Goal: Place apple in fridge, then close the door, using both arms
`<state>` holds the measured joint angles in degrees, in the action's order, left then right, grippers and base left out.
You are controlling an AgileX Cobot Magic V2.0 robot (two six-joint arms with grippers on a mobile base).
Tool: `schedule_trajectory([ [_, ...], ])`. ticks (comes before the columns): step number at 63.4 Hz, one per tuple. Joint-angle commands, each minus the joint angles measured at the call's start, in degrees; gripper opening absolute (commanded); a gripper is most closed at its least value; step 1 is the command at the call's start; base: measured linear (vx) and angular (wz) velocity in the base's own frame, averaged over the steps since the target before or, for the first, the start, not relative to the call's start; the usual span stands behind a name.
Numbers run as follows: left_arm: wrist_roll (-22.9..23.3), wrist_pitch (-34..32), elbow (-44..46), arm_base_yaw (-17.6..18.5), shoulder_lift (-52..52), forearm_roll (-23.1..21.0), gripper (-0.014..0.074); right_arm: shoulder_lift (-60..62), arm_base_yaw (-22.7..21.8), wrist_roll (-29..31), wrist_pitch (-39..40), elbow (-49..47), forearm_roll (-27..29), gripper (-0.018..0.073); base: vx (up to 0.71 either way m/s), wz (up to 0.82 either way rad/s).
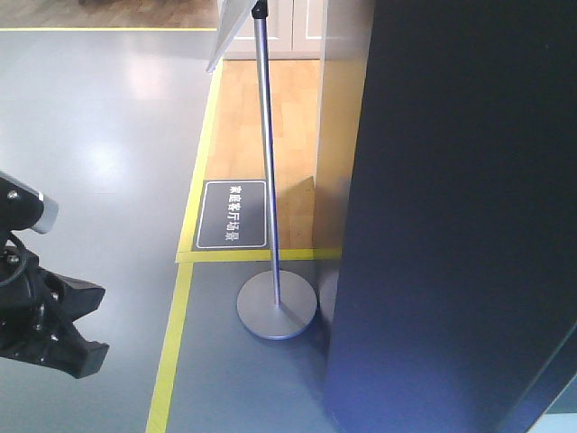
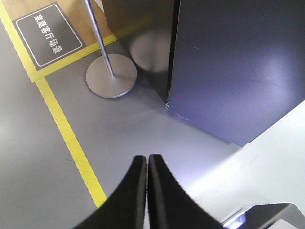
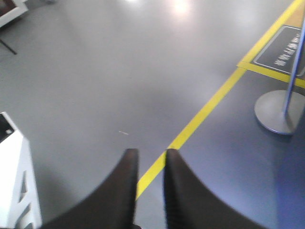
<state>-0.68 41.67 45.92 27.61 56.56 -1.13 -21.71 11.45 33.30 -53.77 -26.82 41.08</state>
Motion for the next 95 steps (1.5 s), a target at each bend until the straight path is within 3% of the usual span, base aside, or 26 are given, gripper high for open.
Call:
schedule_trajectory([
  [1, 0.68, -2.56, 1.54, 0.35, -0.88, -0.53, -0.0006, -3.0, 0.08, -0.24, 5.99, -1.48, -0.44, -0.0016, 0.0, 0.0],
  [22, 0.68, -2.56, 1.54, 0.35, -0.88, -0.53, -0.0006, -14.93, 0.02, -5.24, 22.17, -2.21, -12.01, -0.0005, 0.0, 0.0],
  [48, 0.68, -2.56, 1.54, 0.35, -0.88, -0.53, -0.0006, -28.18, 0.02, -37.46, 23.78, -16.24, -50.98, -0.0005, 0.0, 0.0],
  [59, 0.68, -2.56, 1.54, 0.35, -0.88, -0.53, -0.0006, -30.99, 0.02, -46.44, 27.71, -18.67, -62.16, -0.0005, 0.0, 0.0],
  [79, 0.68, -2.56, 1.54, 0.35, -0.88, -0.53, -0.0006, -35.66, -0.19, -69.13, 26.2, -24.51, -86.38, -0.0005, 0.0, 0.0],
  [85, 0.68, -2.56, 1.54, 0.35, -0.88, -0.53, -0.0006, -37.57, -1.99, -72.16, 26.46, -26.47, -89.57, -0.0003, 0.0, 0.0],
  [95, 0.68, -2.56, 1.54, 0.35, -0.88, -0.53, -0.0006, -40.73, -8.99, -71.92, 29.25, -30.0, -89.31, -0.0003, 0.0, 0.0],
])
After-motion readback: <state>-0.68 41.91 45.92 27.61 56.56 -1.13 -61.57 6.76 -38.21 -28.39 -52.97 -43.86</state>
